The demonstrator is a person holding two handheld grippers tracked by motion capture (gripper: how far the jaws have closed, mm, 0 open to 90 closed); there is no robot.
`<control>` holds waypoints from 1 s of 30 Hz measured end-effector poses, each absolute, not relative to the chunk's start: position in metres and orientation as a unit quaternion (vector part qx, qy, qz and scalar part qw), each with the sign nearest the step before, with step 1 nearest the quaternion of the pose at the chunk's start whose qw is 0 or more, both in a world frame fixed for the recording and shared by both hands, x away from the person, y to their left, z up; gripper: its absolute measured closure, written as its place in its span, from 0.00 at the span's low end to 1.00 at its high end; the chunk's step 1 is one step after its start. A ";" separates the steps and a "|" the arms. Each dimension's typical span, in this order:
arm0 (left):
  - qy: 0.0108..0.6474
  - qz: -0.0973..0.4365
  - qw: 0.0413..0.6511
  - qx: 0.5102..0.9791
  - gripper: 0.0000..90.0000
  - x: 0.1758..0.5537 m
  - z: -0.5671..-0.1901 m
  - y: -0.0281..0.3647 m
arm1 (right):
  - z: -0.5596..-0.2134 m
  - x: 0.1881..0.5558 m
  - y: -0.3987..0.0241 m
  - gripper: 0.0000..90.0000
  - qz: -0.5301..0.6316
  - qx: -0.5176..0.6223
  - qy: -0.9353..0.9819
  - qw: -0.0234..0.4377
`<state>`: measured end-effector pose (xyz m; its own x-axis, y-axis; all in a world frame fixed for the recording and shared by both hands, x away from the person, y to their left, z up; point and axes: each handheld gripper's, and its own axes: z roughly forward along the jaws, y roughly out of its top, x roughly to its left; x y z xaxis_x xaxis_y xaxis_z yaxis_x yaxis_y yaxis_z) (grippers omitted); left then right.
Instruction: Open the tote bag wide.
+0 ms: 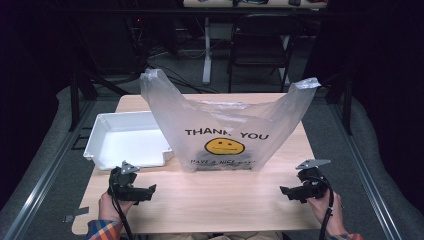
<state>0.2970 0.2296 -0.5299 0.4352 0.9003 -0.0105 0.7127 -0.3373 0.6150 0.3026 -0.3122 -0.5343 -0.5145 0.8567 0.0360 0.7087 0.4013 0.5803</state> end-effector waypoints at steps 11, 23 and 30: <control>0.498 0.166 0.287 0.801 0.07 0.295 -0.525 0.229 | -0.531 0.302 -0.306 0.14 0.274 0.467 0.830 0.130; 0.481 0.160 0.303 0.807 0.09 0.297 -0.515 0.222 | -0.520 0.305 -0.302 0.18 0.296 0.463 0.826 0.124; 0.468 0.170 0.296 0.815 0.10 0.303 -0.511 0.214 | -0.515 0.305 -0.299 0.21 0.297 0.458 0.828 0.128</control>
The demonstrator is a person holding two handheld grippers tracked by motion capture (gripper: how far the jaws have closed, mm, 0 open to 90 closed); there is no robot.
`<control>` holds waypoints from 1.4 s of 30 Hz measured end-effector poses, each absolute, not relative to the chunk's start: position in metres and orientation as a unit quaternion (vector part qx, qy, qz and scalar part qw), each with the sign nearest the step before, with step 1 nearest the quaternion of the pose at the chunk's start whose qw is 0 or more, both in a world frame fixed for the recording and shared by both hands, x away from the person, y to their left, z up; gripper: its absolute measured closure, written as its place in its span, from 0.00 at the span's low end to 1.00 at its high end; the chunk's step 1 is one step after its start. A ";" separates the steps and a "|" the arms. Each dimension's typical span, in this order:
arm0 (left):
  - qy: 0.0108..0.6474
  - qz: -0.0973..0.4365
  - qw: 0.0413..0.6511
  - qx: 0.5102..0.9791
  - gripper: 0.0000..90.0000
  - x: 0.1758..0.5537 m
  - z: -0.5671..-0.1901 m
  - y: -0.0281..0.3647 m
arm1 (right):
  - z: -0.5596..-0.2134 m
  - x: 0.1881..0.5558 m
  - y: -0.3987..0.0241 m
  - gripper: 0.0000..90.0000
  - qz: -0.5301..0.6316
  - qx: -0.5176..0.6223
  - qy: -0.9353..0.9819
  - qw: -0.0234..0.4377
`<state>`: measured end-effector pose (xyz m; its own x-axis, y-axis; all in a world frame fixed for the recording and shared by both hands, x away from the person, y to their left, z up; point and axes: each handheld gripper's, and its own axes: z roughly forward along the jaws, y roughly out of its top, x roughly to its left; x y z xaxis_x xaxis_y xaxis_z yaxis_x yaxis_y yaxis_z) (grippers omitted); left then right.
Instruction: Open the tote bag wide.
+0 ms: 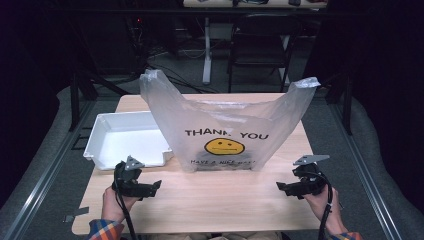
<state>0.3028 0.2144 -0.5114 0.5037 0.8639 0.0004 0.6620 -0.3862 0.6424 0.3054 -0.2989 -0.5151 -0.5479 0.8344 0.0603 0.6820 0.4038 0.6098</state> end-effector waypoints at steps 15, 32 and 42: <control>0.440 0.172 0.336 0.815 0.15 0.312 -0.491 0.193 | -0.494 0.312 -0.287 0.33 0.312 0.425 0.837 0.144; 0.418 0.190 0.415 0.785 0.29 0.336 -0.463 0.167 | -0.468 0.326 -0.263 0.54 0.381 0.418 0.809 0.163; 0.405 0.208 0.433 0.778 0.67 0.348 -0.472 0.152 | -0.466 0.342 -0.254 0.89 0.380 0.420 0.809 0.158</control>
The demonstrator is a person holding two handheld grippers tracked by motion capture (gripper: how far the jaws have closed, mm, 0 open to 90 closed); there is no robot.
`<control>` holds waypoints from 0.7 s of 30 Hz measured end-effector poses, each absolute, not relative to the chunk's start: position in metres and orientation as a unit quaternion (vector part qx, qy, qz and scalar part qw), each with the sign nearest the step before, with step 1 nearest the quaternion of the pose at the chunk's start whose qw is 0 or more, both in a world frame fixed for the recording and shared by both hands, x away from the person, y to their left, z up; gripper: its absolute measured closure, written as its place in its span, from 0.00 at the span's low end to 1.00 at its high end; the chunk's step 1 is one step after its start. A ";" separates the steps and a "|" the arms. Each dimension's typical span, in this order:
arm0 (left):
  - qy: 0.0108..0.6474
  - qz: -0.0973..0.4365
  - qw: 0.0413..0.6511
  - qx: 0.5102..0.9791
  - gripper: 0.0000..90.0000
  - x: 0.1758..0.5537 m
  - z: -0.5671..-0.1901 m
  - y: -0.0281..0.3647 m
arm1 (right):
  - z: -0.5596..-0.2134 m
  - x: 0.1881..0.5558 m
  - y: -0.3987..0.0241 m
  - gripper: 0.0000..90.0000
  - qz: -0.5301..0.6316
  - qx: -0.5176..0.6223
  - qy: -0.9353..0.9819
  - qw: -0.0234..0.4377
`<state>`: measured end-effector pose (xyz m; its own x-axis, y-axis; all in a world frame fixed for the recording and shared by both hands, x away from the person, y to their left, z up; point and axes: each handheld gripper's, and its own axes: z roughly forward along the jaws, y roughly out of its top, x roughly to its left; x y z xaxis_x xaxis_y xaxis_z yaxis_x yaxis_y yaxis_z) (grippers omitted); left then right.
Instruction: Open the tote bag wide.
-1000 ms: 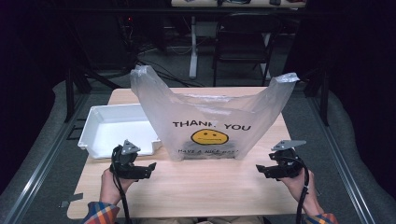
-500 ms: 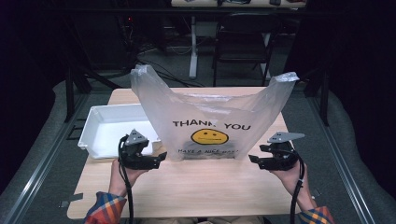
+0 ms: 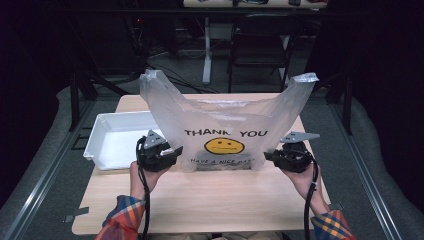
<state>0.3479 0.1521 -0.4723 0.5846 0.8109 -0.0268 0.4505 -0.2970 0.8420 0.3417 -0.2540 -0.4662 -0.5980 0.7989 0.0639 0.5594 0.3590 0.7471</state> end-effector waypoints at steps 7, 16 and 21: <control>0.400 0.197 0.431 0.784 0.86 0.358 -0.482 0.144 | -0.473 0.356 -0.249 1.00 0.380 0.424 0.807 0.157; 0.401 0.177 0.413 0.798 0.93 0.370 -0.496 0.140 | -0.489 0.373 -0.244 1.00 0.365 0.437 0.810 0.139; 0.401 0.162 0.397 0.809 0.95 0.375 -0.504 0.138 | -0.499 0.381 -0.244 1.00 0.352 0.444 0.815 0.122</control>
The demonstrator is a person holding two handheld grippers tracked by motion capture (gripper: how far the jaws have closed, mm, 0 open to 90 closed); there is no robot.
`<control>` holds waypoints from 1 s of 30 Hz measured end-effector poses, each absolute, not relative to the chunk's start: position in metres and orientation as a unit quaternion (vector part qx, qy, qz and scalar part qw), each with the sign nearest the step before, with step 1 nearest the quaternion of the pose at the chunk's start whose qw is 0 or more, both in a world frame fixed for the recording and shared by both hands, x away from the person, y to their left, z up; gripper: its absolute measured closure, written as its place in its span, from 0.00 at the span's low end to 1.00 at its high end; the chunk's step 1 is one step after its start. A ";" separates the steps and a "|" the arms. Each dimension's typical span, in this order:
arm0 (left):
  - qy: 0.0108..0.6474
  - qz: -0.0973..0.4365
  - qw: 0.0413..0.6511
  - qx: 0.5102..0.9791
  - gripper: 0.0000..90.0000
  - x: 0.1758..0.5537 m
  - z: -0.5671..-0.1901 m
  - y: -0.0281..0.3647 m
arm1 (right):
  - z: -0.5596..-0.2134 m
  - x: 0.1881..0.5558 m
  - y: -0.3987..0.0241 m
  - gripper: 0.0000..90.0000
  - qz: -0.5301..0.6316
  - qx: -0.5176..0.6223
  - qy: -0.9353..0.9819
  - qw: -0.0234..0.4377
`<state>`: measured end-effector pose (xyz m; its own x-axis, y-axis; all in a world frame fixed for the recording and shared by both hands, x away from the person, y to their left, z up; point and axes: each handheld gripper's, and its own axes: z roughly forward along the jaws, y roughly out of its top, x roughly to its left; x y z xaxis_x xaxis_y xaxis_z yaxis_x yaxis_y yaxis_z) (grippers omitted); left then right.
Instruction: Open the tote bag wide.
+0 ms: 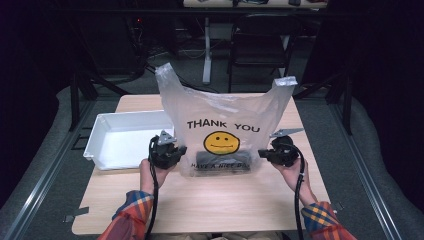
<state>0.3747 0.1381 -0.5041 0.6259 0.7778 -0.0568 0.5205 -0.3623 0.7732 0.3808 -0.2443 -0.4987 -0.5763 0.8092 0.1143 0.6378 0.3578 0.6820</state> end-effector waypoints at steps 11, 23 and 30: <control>0.397 0.138 0.365 0.831 0.96 0.378 -0.522 0.129 | -0.517 0.386 -0.243 1.00 0.322 0.466 0.819 0.089; 0.399 0.122 0.339 0.843 0.98 0.377 -0.534 0.129 | -0.531 0.387 -0.244 1.00 0.294 0.469 0.829 0.075; 0.404 0.106 0.324 0.849 0.99 0.379 -0.540 0.132 | -0.537 0.387 -0.242 1.00 0.288 0.468 0.832 0.080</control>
<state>0.3787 0.1323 -0.5399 0.6511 0.7546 -0.0814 0.6173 -0.4640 0.6354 0.3871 -0.2419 -0.5368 -0.5494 0.8244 0.1360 0.7322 0.3966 0.5538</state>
